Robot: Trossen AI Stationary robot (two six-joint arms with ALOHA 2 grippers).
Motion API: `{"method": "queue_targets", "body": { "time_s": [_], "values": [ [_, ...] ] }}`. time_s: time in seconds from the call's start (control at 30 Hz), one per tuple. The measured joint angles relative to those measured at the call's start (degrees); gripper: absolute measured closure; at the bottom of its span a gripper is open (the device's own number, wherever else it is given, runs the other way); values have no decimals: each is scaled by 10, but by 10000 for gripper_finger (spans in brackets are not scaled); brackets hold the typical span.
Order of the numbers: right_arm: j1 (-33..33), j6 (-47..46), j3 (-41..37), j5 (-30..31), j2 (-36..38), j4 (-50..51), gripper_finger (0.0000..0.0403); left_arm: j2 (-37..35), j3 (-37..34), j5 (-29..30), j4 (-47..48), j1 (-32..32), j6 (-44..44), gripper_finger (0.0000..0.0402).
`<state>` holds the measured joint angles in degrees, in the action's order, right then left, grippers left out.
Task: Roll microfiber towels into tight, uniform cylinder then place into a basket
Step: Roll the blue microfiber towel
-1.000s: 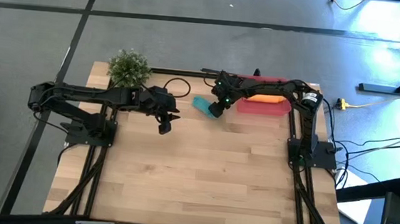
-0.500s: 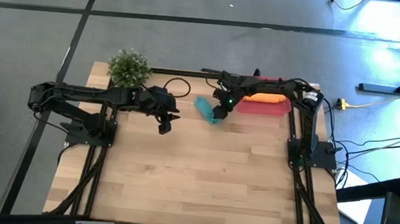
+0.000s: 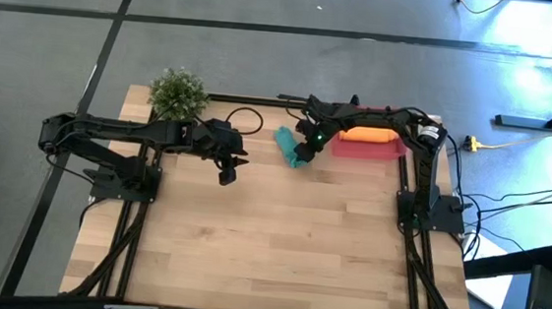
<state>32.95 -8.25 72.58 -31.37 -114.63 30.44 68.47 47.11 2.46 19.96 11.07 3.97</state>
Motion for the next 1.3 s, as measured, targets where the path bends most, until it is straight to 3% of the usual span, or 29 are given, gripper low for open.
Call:
{"method": "queue_targets", "body": {
  "time_s": [0.4, 0.53, 0.9, 1.3],
  "values": [
    [-73, -2, 0, -13, 0, 7, 247, 0, 0, 0, 0, 0, 0, 292],
    [-91, -25, 0, 16, 1, 10, 247, 0, 0, 0, 0, 0, 0, 292],
    [-83, -83, -1, 91, 33, 68, 247, 0, 0, 0, 0, 0, 0, 292],
    [-82, -95, -1, 93, 66, 83, 247, 0, 0, 0, -1, 0, 0, 292]
  ]
}}
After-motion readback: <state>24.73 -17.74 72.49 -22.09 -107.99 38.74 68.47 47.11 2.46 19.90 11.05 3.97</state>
